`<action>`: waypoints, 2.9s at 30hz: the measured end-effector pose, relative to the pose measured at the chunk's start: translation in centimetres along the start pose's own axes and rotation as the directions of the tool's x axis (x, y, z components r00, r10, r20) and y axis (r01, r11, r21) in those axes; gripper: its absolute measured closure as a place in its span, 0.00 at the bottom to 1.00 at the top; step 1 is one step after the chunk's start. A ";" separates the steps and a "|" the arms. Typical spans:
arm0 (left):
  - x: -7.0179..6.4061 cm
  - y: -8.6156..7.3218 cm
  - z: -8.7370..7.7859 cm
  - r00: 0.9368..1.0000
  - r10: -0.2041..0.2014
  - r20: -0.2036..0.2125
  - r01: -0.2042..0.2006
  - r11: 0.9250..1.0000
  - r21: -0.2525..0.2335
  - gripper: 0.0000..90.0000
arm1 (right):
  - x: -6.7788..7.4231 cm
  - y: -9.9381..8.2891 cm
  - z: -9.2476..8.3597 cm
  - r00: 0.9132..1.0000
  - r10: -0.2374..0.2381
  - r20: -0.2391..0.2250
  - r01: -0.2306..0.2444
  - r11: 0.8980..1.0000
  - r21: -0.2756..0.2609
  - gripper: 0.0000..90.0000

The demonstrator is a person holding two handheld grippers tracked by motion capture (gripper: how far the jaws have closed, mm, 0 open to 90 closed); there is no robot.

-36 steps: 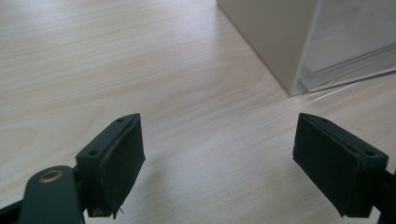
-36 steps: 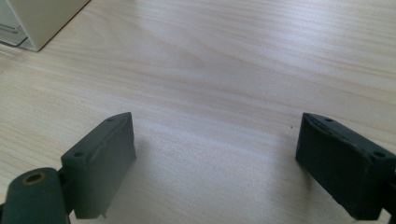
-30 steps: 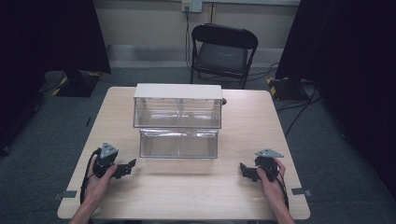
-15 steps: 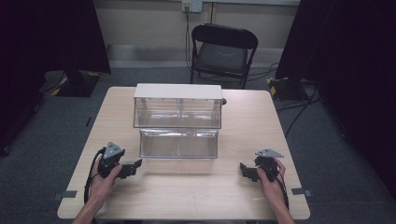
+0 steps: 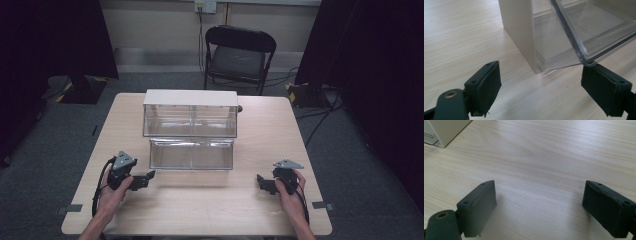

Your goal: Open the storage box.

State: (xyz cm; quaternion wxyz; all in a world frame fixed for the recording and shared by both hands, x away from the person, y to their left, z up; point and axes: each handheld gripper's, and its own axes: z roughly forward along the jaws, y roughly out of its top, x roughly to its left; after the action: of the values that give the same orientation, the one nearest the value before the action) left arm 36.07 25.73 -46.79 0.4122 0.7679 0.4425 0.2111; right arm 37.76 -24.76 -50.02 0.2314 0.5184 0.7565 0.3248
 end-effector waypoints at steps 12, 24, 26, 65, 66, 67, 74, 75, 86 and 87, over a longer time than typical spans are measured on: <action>-0.2 0.2 -0.3 0.999 0.001 0.052 0.001 1.000 -0.029 0.18 | 0.0 0.0 0.0 1.000 0.000 0.000 0.000 1.000 0.000 0.12; -0.4 0.1 -0.3 0.997 -0.012 0.074 0.015 0.999 -0.033 0.22 | 0.0 0.0 0.0 1.000 0.000 0.000 0.000 1.000 0.000 0.12; -0.4 0.2 -0.3 0.997 -0.001 0.072 0.004 0.999 -0.033 0.22 | 0.0 0.0 0.0 1.000 0.000 0.000 0.000 1.000 0.000 0.12; -0.7 0.3 -0.1 0.997 0.021 0.076 -0.018 0.999 -0.043 0.18 | 0.0 0.0 0.0 1.000 0.000 0.000 0.000 1.000 0.000 0.12; -0.7 0.3 -0.1 0.997 0.003 0.078 0.000 0.999 -0.039 0.18 | 0.0 0.0 0.0 1.000 0.000 0.000 0.000 1.000 0.000 0.12; -0.7 0.3 -0.1 0.997 -0.001 0.080 0.004 0.999 -0.040 0.18 | 0.0 0.0 0.0 1.000 0.000 0.000 0.000 1.000 0.000 0.12; -0.7 0.3 -0.2 0.997 0.007 0.078 -0.003 0.999 -0.051 0.18 | 0.0 0.0 0.0 1.000 0.000 0.000 0.000 1.000 0.000 0.12; -0.7 0.3 -0.2 0.997 0.005 0.080 -0.001 0.999 -0.051 0.18 | 0.0 0.0 0.0 1.000 0.000 0.000 0.000 1.000 0.000 0.12; -0.7 0.3 -0.2 0.995 0.005 0.096 0.001 0.998 -0.064 0.17 | 0.0 0.0 0.0 1.000 0.000 0.000 0.000 1.000 0.000 0.12; -0.7 0.4 -0.2 0.995 0.003 0.096 0.002 0.998 -0.058 0.17 | 0.0 0.0 0.0 1.000 0.000 0.000 0.000 1.000 0.000 0.12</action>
State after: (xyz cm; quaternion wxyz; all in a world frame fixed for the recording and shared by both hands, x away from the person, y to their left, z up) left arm 35.77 25.07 -46.31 0.4552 0.7649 0.4156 0.1869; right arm 37.76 -24.76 -50.02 0.2314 0.5184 0.7565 0.3247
